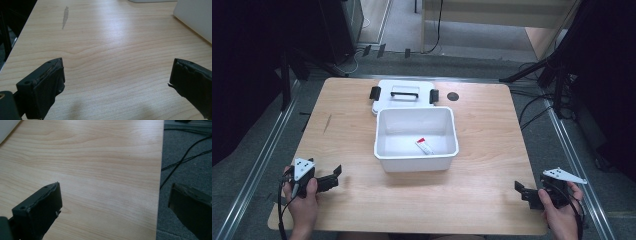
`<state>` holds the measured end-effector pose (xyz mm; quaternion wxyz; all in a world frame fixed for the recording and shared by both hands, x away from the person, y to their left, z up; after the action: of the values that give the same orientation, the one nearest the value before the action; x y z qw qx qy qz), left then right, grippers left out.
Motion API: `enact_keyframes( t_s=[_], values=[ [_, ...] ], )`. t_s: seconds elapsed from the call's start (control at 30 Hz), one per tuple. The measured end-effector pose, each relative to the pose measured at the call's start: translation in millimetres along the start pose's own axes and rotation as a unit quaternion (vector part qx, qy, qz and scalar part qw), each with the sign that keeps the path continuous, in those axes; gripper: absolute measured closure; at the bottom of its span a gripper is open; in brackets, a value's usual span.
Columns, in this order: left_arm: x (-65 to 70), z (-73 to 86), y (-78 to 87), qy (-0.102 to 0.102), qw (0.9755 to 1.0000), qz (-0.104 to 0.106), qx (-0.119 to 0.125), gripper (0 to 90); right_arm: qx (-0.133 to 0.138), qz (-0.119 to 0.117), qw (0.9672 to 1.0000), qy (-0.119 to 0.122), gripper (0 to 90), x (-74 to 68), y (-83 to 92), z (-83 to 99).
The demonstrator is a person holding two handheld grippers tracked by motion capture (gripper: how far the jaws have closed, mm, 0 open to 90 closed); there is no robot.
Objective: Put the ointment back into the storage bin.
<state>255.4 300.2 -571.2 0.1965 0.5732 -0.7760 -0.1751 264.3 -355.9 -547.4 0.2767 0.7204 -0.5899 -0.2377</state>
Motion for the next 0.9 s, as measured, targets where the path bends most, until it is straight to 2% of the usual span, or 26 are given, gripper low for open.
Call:
enact_keyframes(
  t_s=[0.03, 0.13, 0.23, 0.27, 0.37, 0.63, 0.67, 0.9],
  values=[
    [-0.1, 0.0, 0.1, 0.001, 1.0, 0.0, 0.001, 0.7, 0.0, 0.0, 1.0, 0.0, 0.0, 0.0, 0.0, 0.0],
    [-1.0, 0.0, 0.3, 0.006, 1.0, 0.002, 0.002, 0.7, 0.026, 0.004, 0.9996, -0.012, 0.0, 3.6, -2.0, 8.6],
    [-1.3, 0.0, 0.4, 0.008, 1.0, 0.004, 0.004, 0.7, 0.038, 0.004, 0.9991, -0.018, 0.0, 5.7, -3.1, 12.1],
    [-1.7, 0.0, 0.8, 0.009, 0.9999, 0.004, 0.006, 0.7, 0.052, 0.008, 0.9982, -0.028, 0.0, 7.8, -3.3, 15.2],
    [-2.2, 0.0, 1.1, 0.014, 0.9999, 0.006, 0.006, 0.7, 0.07, 0.011, 0.9967, -0.04, 0.0, 9.9, -4.0, 18.8],
    [-3.1, 0.0, 1.6, 0.015, 0.9998, 0.008, 0.008, 0.7, 0.094, 0.002, 0.9937, -0.061, 0.0, 11.8, -4.5, 22.9],
    [-3.0, 0.0, 1.3, 0.016, 0.9998, 0.008, 0.008, 0.7, 0.108, -0.006, 0.9919, -0.066, 0.0, 11.7, -2.1, 23.1],
    [-2.4, 0.0, 1.0, 0.014, 0.9998, 0.007, 0.007, 0.7, 0.116, 0.002, 0.9899, -0.082, 0.0, 10.5, -1.5, 23.4]
  ],
)
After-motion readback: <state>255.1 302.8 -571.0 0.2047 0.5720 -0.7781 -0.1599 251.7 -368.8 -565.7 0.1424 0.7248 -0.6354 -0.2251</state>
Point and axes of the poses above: each handheld gripper's, and its own axes: y roughly backward along the jaws, z roughly out of its underside, x roughly to its right, the point moved 4 cm from there along -y, roughly forward along the jaws, and after that the axes turned 8 degrees about z, right-handed, at the moved point
